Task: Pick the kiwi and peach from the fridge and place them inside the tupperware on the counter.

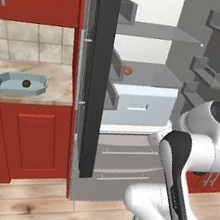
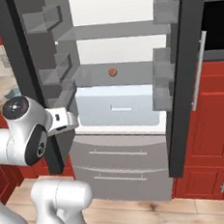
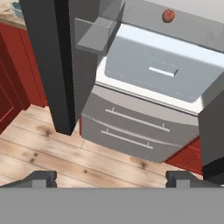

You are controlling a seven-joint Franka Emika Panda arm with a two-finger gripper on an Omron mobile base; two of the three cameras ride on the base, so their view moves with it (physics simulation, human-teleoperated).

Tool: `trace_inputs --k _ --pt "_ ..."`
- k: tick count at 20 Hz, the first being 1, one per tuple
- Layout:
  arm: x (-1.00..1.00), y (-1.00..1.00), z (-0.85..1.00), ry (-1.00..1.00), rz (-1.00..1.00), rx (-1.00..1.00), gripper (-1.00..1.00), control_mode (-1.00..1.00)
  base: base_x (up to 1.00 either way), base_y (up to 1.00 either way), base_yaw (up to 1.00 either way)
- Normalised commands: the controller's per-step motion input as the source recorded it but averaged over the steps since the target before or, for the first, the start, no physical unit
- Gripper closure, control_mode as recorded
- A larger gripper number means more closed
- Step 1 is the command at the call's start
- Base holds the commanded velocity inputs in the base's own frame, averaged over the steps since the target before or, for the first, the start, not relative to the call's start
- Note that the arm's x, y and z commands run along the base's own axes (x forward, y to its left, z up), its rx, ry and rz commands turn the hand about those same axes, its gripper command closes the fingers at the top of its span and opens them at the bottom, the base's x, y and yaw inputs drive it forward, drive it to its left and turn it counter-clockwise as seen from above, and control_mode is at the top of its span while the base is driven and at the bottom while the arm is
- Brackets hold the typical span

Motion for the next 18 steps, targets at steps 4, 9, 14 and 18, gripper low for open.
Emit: trace_inputs --k 4,9,14,18 --pt "0.00 0.00 0.00 0.00 0.00 0.00 -1.00 1.00 0.15 -0.45 0.00" --pt "0.00 0.00 0.00 0.00 0.00 0.00 -1.00 1.00 0.13 -0.49 0.00" --pt "0.00 0.00 0.00 0.00 0.00 0.00 -1.00 1.00 0.50 -0.20 0.00" --pt "0.00 0.00 0.00 0.00 0.00 0.00 -1.00 1.00 0.89 -0.11 0.00"
